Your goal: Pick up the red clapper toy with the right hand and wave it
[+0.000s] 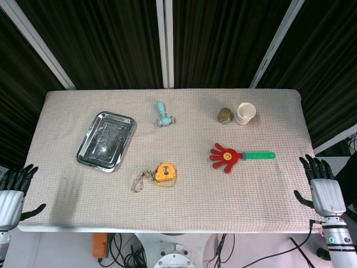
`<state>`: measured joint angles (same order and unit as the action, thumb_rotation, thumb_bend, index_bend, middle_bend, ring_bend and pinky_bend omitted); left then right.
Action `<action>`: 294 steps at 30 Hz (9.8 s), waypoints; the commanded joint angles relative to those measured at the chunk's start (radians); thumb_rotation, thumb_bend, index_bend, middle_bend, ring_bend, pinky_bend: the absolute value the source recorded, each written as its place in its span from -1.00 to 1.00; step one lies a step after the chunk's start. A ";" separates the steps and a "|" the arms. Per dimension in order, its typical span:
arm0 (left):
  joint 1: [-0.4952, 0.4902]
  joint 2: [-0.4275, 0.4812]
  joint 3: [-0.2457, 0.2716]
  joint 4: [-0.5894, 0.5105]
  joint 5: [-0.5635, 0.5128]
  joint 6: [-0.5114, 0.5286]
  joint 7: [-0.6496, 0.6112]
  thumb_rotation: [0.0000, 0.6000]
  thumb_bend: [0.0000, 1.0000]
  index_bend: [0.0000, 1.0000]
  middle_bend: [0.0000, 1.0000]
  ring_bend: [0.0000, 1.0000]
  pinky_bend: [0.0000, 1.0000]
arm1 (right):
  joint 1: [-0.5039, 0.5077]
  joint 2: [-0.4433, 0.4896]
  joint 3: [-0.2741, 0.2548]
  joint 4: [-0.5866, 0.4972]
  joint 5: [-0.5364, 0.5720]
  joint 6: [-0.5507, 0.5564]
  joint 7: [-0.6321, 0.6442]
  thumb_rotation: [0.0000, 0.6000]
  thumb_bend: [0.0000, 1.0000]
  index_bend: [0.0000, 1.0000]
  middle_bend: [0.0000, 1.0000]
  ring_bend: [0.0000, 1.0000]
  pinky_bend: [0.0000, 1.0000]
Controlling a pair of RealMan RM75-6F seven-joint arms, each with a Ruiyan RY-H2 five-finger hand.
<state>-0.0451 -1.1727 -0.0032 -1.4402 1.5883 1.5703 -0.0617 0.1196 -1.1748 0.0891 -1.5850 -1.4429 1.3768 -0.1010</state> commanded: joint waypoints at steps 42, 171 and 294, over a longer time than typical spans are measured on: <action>0.011 0.008 0.006 0.016 -0.007 0.002 -0.019 1.00 -0.79 -0.83 -0.92 -1.00 -1.00 | 0.508 -0.394 0.139 0.287 0.539 -0.489 -0.336 1.00 -0.64 -0.60 -1.00 -1.00 -1.00; 0.018 0.015 0.008 0.015 -0.025 -0.020 -0.079 1.00 -0.79 -0.83 -0.92 -1.00 -1.00 | 0.491 -0.226 0.114 -0.026 0.264 -0.319 -0.105 1.00 -0.02 0.96 0.64 0.65 0.95; 0.022 -0.004 0.007 0.048 -0.018 -0.006 -0.102 1.00 -0.79 -0.83 -0.92 -1.00 -1.00 | 0.381 -0.307 0.130 0.091 0.140 -0.249 0.395 1.00 -0.10 0.94 0.71 0.64 0.97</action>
<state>-0.0231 -1.1760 0.0033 -1.3934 1.5698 1.5649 -0.1632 0.5241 -1.3991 0.2234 -1.5733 -1.3919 1.1341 0.0350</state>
